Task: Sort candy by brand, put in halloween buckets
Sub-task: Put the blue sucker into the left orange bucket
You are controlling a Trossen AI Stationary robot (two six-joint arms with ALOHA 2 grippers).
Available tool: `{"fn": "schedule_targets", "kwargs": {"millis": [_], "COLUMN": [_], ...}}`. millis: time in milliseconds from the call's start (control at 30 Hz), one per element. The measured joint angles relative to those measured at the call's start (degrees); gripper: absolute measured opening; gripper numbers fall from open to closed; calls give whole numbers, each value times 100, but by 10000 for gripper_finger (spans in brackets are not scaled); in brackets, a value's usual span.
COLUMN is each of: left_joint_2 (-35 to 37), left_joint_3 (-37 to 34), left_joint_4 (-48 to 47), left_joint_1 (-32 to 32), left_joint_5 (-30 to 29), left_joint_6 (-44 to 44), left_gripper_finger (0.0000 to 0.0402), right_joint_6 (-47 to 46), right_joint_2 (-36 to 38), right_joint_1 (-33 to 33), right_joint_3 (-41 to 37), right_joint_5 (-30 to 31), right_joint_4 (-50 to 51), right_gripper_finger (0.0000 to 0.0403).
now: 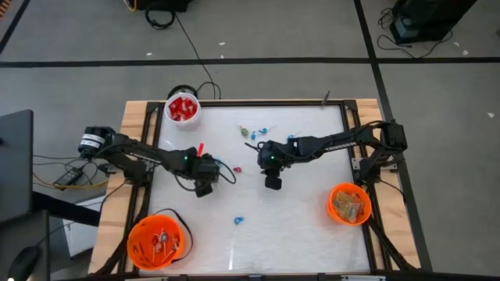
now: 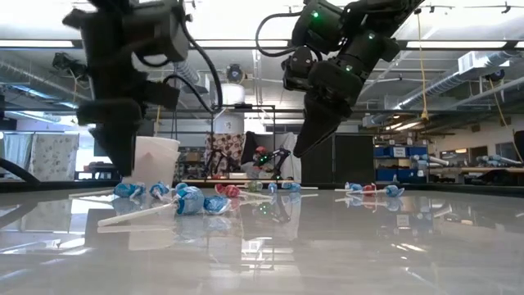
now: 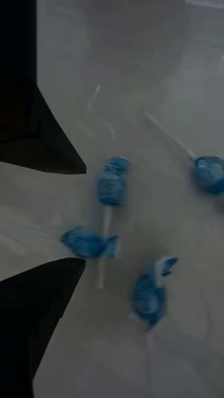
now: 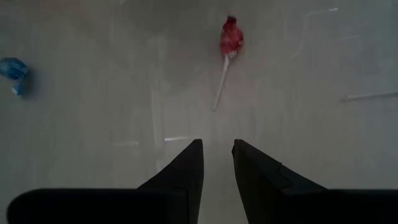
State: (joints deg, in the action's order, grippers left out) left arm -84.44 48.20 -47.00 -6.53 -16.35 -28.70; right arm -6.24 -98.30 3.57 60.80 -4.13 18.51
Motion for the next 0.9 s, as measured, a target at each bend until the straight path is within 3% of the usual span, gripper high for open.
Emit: {"fn": "schedule_targets", "kwargs": {"millis": [233,400,767,900], "left_joint_2": [0,0,0,15], "left_joint_3": [-554,-639,-640,-592], "left_joint_4": [1144,1271,1134,1116], "left_joint_1": [128,130,130,128], "left_joint_5": [371,468,498,489], "left_joint_6": [318,574,606,555], "left_gripper_finger": [239,230,92,67], "right_joint_6": [0,-18,-109,-111], "right_joint_2": [0,0,0,0], "right_joint_1": [0,77,186,188], "right_joint_3": [-184,-189,-189,-189], "right_joint_5": [-1,-3,-71,-71], "right_joint_4": [16,-144,-340,-338], "right_gripper_finger": [100,100,100,100]}}
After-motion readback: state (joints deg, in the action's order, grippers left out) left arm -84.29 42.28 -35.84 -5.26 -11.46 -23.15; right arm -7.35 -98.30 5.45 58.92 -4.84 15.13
